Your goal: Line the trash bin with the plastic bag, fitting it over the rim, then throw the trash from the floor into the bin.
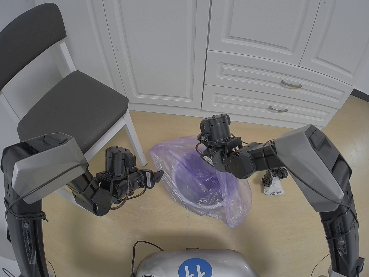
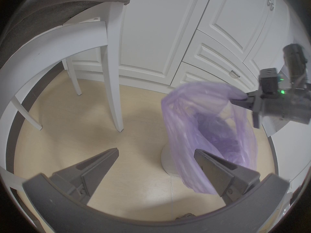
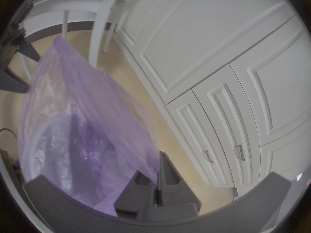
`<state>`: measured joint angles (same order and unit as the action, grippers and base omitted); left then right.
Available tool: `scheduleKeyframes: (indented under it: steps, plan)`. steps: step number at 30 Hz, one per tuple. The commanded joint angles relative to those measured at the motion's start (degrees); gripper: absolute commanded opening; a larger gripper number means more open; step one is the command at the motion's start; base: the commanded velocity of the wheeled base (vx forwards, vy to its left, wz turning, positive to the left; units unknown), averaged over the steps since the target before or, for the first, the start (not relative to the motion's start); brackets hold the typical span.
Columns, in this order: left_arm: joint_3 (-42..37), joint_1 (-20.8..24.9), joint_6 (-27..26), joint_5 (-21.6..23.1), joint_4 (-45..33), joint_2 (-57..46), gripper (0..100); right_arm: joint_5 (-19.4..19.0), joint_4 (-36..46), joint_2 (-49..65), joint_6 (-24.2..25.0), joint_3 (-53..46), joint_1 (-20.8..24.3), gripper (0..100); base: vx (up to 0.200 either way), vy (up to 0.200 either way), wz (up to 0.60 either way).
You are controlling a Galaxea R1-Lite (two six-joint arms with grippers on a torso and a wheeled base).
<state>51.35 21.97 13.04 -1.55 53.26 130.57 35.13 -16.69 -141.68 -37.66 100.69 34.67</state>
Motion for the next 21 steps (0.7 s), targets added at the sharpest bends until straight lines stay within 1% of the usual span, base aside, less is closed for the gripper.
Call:
scheduleKeyframes:
  steps: [1, 5, 7, 9, 12, 15, 17, 18, 21]
  plan:
    - [-0.37, 0.36, -0.04, -0.03, 0.00, 0.30, 100, 0.46, 0.08, -8.26, -1.02, 8.11, -3.64, 0, 0.000, 0.000, 0.00]
    - [-0.37, 0.44, -0.04, -0.03, 0.00, 0.30, 100, 0.73, 0.08, -10.37, -1.02, 11.54, -4.70, 0, 0.000, 0.000, 0.00]
    - [-0.37, 0.44, -0.04, -0.03, 0.00, 0.30, 100, 0.81, -0.01, -11.78, -1.72, 13.90, -5.93, 0, 0.000, 0.000, 0.00]
    - [-0.37, 0.44, -0.04, -0.03, 0.00, 0.21, 100, 0.81, -0.19, -12.48, -3.21, 13.90, -6.81, 0, 0.000, 0.000, 0.00]
    - [-0.46, 0.44, -0.30, -0.03, 0.18, 0.21, 100, 0.73, -3.35, -12.48, -5.50, 13.90, -7.86, 0, 0.000, 0.000, 0.00]
    - [-0.55, 0.44, -1.27, -0.03, 0.26, 0.30, 100, 0.64, -5.81, -12.48, -6.46, 13.90, -8.13, 0, 0.000, 0.000, 0.00]
    - [-0.63, 0.44, -1.62, -0.03, 0.26, 0.30, 100, 0.64, -5.81, -12.22, -6.55, 13.90, -8.13, 0, 0.000, 0.000, 0.00]
    - [-0.72, 0.44, -1.71, -0.03, 0.35, 0.30, 100, 0.64, -5.90, -11.95, -6.55, 13.90, -8.04, 100, 0.000, 0.000, 0.00]
    - [-0.99, 0.80, -1.62, -0.03, 1.23, 0.30, 100, 0.55, -6.07, -10.55, -5.85, 13.90, -7.07, 100, 0.000, 0.000, 0.00]
